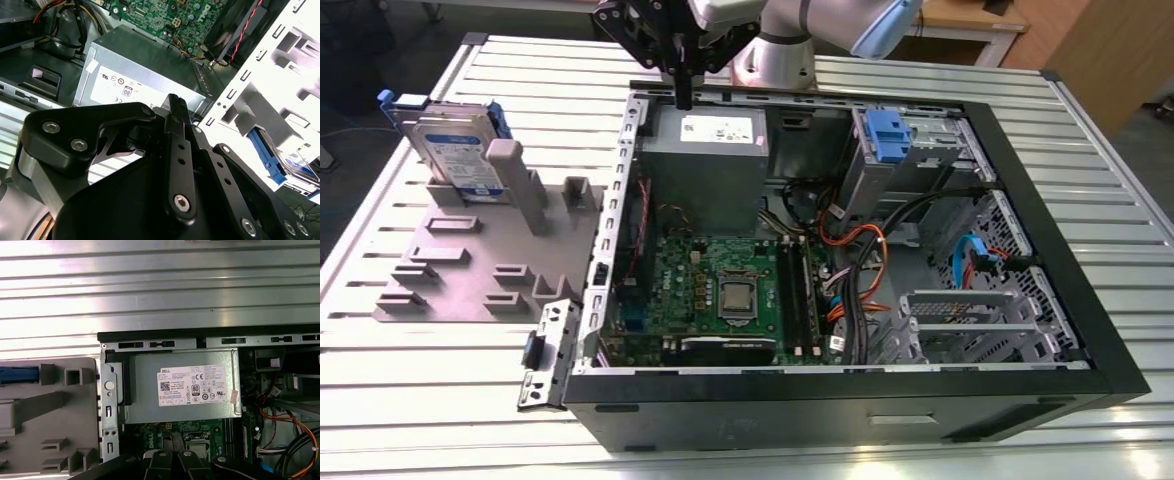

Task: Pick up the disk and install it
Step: 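Reach for the disk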

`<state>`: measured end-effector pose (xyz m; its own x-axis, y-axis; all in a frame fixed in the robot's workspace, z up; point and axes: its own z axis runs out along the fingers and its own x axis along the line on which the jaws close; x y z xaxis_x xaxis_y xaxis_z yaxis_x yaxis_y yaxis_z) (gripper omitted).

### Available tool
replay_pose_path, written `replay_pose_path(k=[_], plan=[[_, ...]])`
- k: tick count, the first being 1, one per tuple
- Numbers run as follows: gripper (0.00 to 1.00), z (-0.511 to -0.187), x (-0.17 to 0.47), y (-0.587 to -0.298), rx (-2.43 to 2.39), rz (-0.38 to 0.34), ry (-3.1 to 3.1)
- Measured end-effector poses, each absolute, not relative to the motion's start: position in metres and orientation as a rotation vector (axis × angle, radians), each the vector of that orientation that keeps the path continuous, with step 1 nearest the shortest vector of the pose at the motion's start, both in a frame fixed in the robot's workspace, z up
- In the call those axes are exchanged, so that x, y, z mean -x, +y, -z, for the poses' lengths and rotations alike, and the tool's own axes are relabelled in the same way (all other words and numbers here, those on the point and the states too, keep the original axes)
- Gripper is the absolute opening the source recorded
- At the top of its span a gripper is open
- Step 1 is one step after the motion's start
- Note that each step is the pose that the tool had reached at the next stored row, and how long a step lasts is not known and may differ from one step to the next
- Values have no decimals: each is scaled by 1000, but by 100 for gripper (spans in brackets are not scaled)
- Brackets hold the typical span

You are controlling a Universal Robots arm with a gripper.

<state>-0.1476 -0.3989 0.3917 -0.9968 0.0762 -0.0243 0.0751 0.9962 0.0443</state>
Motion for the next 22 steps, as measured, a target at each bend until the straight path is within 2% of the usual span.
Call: replay_pose_path(k=[22], plan=[[11,-391,160,-399,-118,-68,3113]])
